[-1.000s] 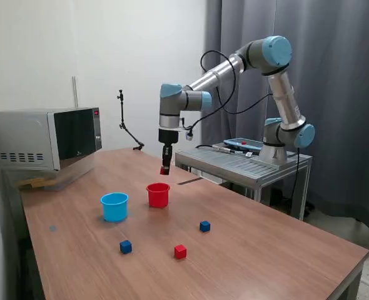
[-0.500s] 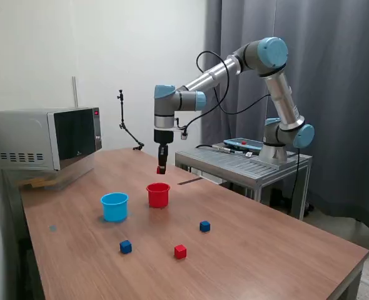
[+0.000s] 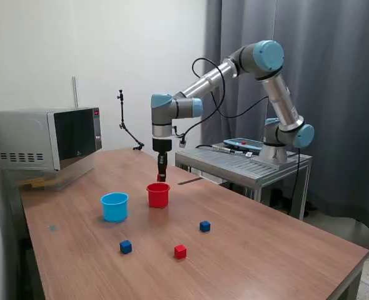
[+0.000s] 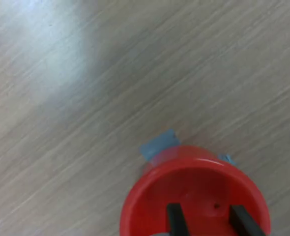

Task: Place red objects in the red bin, and blue objects in the blue bin.

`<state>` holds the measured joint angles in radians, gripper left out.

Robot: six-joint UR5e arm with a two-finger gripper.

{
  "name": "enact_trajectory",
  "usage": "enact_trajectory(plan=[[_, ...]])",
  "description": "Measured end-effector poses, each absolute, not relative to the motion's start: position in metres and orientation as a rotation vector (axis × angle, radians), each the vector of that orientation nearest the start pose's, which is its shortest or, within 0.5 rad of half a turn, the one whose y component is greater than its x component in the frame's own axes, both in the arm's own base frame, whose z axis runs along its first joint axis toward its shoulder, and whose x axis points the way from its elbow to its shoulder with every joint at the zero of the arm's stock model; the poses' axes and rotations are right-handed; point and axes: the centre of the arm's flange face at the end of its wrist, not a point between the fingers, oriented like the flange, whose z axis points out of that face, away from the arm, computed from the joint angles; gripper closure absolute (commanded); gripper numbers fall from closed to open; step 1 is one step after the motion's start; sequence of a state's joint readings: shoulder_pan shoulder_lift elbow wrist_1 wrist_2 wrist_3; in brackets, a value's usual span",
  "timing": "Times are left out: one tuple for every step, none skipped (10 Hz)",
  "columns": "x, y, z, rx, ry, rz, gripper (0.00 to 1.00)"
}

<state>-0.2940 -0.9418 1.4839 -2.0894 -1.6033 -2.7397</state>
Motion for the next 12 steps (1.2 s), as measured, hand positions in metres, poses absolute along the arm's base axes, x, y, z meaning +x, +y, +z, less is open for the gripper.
enact_trajectory(plan=[[-0.6921,0.0732,0.1966,-1.313,2.805,0.003,1.00],[-0.6924,0.0731,0.1921,-1.313,2.801,-0.005,1.00],[-0.6929,0.0730,0.1898,-1.313,2.800,-0.009,1.00],[-0.6938,0.0733,0.1894,-1.318,2.799,-0.009,1.00],[-0.6950,0.0739,0.1904,-1.330,2.795,-0.006,1.00],[-0.6961,0.0745,0.1913,-1.344,2.791,-0.002,1.00],[-0.6968,0.0750,0.1919,-1.354,2.788,0.001,1.00],[-0.6973,0.0752,0.1923,-1.360,2.786,0.004,1.00],[-0.6973,0.0753,0.1921,-1.363,2.785,0.005,1.00],[-0.6970,0.0751,0.1914,-1.364,2.785,0.004,1.00],[-0.6964,0.0741,0.1904,-1.366,2.784,0.002,1.00],[-0.6961,0.0733,0.1897,-1.368,2.783,0.001,1.00]])
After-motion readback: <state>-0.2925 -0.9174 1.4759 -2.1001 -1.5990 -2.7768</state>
